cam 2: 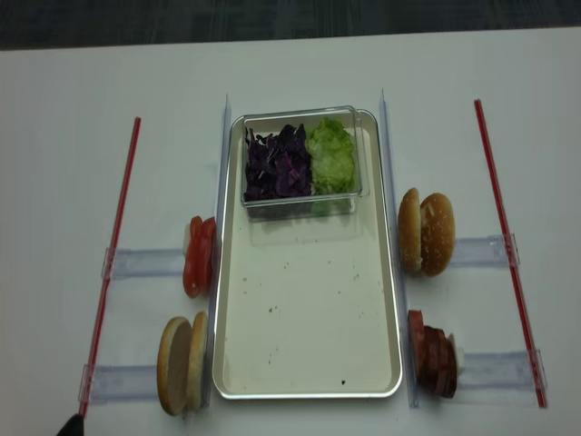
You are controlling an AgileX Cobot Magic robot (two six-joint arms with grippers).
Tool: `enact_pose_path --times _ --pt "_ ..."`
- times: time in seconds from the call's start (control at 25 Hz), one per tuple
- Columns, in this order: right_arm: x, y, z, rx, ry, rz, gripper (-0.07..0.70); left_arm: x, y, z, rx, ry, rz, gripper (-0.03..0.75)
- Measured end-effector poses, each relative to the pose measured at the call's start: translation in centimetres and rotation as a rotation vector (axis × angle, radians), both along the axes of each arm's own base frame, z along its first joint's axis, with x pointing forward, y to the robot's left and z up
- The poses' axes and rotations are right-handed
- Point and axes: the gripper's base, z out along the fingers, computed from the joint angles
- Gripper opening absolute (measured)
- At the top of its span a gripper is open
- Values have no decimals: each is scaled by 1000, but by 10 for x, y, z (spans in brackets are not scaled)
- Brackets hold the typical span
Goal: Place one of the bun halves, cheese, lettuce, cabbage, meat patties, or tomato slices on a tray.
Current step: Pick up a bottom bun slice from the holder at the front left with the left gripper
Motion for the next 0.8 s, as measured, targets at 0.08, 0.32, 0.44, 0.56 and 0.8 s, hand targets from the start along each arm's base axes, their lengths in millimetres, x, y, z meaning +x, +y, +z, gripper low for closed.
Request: enact_pose_path --times 0.08,0.32,0.44,0.56,0.8 --pt "0 0 0 0 0 0 678 8 0 4 4 66 -2 692" --pt "0 0 0 0 0 0 678 33 1 30 32 154 10 691" --pt "0 0 0 0 0 0 678 49 2 44 53 193 20 692" --pt "0 0 0 0 0 0 678 73 1 56 47 258 28 692" --pt "0 0 0 0 0 0 678 121 -2 59 16 400 40 692"
